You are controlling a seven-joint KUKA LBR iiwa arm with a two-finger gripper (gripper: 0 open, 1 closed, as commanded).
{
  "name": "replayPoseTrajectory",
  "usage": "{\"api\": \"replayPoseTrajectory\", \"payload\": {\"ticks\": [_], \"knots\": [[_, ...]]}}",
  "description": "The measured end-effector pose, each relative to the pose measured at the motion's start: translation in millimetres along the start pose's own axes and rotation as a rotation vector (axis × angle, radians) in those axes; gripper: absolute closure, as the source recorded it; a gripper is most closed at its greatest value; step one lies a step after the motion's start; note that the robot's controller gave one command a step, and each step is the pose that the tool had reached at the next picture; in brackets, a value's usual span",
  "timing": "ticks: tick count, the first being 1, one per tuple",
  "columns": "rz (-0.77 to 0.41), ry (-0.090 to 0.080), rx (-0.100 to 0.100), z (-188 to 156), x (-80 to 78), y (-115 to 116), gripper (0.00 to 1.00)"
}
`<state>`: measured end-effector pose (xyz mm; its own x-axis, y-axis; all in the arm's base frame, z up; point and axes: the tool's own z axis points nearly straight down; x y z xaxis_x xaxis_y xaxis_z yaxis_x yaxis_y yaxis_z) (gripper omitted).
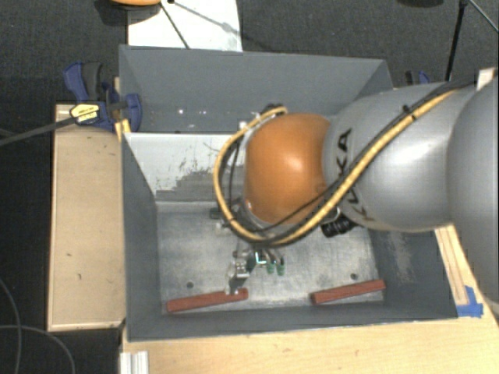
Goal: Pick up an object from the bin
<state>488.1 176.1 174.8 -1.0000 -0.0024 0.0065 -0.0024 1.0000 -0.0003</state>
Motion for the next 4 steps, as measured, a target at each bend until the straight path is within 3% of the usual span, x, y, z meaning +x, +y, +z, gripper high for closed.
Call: {"api": "replayPoseTrajectory", "payload": {"ticks": [1,2,3,4], "knots": [[0.004,-0.007,-0.002,-4,-2.1,-1,0.00],[-0.142,-0.016,-0.002,33,-3.4,7,0.00],[-0.404,-0.009,0.000,87,-15.1,-56,0.00],[-0.624,-0.008,0.002,66,-13.1,-15,0.00]]}}
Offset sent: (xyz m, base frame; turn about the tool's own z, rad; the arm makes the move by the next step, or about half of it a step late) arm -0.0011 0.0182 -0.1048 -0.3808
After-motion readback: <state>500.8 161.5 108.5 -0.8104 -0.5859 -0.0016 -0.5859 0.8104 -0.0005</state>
